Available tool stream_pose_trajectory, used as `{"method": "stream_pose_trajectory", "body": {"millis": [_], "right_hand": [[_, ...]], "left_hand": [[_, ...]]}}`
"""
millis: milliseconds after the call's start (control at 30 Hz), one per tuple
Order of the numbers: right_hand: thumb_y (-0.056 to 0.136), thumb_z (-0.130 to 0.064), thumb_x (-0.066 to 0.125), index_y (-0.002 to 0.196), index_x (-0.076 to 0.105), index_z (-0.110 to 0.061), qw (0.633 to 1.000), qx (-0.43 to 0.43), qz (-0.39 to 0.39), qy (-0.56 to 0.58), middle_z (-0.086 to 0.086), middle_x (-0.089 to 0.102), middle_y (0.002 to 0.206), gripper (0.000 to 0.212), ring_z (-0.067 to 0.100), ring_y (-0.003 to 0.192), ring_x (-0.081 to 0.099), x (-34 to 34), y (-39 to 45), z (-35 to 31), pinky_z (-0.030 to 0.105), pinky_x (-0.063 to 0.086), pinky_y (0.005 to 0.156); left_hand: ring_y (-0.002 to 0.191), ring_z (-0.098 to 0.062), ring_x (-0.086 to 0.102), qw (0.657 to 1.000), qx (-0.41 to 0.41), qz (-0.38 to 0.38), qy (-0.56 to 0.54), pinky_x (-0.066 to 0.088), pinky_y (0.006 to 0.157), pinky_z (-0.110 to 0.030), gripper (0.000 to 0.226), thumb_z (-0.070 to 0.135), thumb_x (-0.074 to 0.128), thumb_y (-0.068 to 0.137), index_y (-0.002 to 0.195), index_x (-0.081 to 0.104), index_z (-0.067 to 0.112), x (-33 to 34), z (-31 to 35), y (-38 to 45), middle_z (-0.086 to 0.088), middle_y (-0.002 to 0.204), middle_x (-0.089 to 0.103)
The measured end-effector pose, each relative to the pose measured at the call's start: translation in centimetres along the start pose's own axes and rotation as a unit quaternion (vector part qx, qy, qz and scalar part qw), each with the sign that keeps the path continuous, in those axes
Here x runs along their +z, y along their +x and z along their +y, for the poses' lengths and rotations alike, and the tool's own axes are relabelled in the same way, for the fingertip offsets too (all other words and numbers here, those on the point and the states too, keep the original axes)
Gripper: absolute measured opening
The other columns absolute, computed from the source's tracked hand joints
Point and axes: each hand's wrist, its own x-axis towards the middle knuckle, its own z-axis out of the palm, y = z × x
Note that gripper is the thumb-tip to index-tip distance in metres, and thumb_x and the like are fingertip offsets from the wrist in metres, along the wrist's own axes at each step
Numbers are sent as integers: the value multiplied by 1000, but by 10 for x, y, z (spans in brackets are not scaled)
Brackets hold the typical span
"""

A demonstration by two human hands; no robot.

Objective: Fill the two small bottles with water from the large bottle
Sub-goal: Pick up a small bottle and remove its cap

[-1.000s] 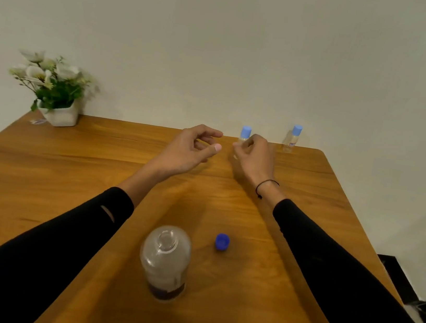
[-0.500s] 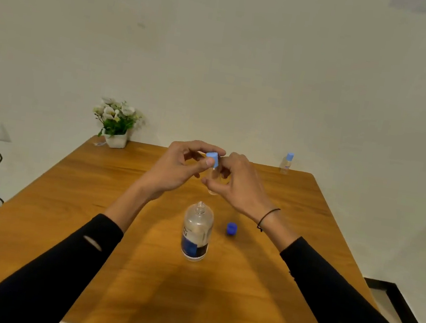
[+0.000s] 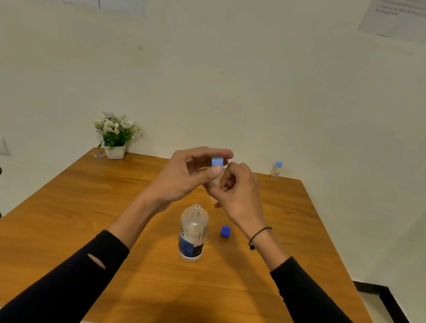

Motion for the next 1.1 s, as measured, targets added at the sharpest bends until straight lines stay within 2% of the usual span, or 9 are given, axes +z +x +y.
{"method": "stream_pose_trajectory", "body": {"millis": [133,267,400,600,700,800,900,1000,1100], "right_hand": [[83,-34,87,72,49,-21,1000,13,3,6,7,54,83,42,26,69,63,-3,-3,6,41,57,42],[83,-36,84,77,57,-19,1000,1,8,-14,2,53,84,32,23,72,60,-1,-5,6,48,58,51],[83,-37,82,98,68,-19,999,-6,13,-30,-2,54,86,28,18,75,58,1,-6,8,47,58,59],[82,-37,85,78,55,-19,998,8,40,-51,-2,54,84,36,11,76,50,4,-11,25,28,45,62],[84,-36,84,83,60,-21,998,25,39,-42,-2,58,90,28,8,81,55,1,-10,41,18,44,67],[87,-36,83,94,67,-20,998,46,28,-34,-3,62,97,23,7,87,60,-4,-11,64,23,52,73],[88,-35,83,102,70,-19,995,88,17,-42,-4,65,101,24,10,92,62,-5,-16,89,31,58,75],[87,-32,84,94,69,-19,989,137,12,-61,-4,67,91,21,13,84,64,-3,-21,114,29,53,69],[87,-30,84,91,68,-17,981,182,-5,-67,-1,67,86,21,16,79,64,2,-24,135,30,51,66]], "left_hand": [[121,-7,73,998,-7,46,40,60,94,-23,33,7,74,102,134,76,14,0,-3,0,5,127,80],[89,-9,63,994,-11,69,86,56,76,-20,35,18,83,96,130,78,22,8,-4,7,1,111,73],[83,-8,64,986,-12,108,123,54,74,-17,21,27,90,90,106,82,16,15,-5,15,-5,100,79],[86,-14,77,983,-16,171,58,61,73,-22,24,27,87,93,114,82,16,9,-11,20,1,99,82],[90,-13,72,977,-27,149,149,61,77,-28,32,37,69,106,135,77,27,-11,-25,14,3,106,78],[94,-12,67,955,-59,110,269,53,78,-29,40,39,52,113,147,63,20,-33,-54,1,1,108,73],[69,-12,53,936,-114,81,322,43,62,-27,31,36,68,106,130,57,20,-45,-92,-13,-1,82,59],[72,-12,55,923,-161,48,345,43,63,-25,19,35,79,97,105,68,21,-48,-128,-21,4,83,62],[77,-20,63,920,-190,33,342,54,67,-33,17,27,85,93,101,71,22,-43,-158,-23,-3,87,70]]}}
